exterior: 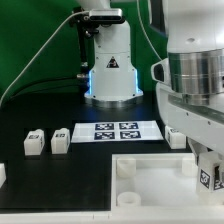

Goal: Assemble one leg

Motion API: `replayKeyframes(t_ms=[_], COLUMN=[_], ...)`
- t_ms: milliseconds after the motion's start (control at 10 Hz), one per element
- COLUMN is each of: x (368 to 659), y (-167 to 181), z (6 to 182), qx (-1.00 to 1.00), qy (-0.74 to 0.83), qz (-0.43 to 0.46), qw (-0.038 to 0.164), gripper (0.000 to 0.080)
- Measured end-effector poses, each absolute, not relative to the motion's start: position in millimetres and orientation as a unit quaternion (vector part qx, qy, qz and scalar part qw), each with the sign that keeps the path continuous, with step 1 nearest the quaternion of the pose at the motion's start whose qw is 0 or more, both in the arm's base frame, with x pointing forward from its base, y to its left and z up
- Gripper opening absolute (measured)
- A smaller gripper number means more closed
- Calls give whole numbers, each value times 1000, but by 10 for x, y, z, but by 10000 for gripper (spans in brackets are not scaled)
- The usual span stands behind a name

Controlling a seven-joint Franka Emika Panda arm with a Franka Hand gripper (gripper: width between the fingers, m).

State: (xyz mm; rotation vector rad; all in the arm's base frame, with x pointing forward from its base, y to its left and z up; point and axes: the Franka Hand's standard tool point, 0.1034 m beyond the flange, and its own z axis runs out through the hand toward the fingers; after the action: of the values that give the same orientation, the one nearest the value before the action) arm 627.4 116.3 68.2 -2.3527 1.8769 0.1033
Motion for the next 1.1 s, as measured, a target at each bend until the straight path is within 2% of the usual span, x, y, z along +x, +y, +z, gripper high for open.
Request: replayKeyframes(t_ms=[100, 400, 600, 700, 900, 1000, 1100], x=[6281, 6284, 6294, 6291, 6275, 6277, 6276], y=[1160, 1143, 1130, 1113, 1125, 1126, 1128], z=[684, 675, 687, 694, 680, 681, 681], qx=[-722, -586, -528, -519, -536, -536, -537], qy=[686, 803, 842, 849, 839, 839, 838], qz=[48, 71, 73, 64, 61, 61, 61], qw=[74, 82, 78, 70, 69, 69, 69], gripper=[297, 297, 297, 297, 300, 500, 500])
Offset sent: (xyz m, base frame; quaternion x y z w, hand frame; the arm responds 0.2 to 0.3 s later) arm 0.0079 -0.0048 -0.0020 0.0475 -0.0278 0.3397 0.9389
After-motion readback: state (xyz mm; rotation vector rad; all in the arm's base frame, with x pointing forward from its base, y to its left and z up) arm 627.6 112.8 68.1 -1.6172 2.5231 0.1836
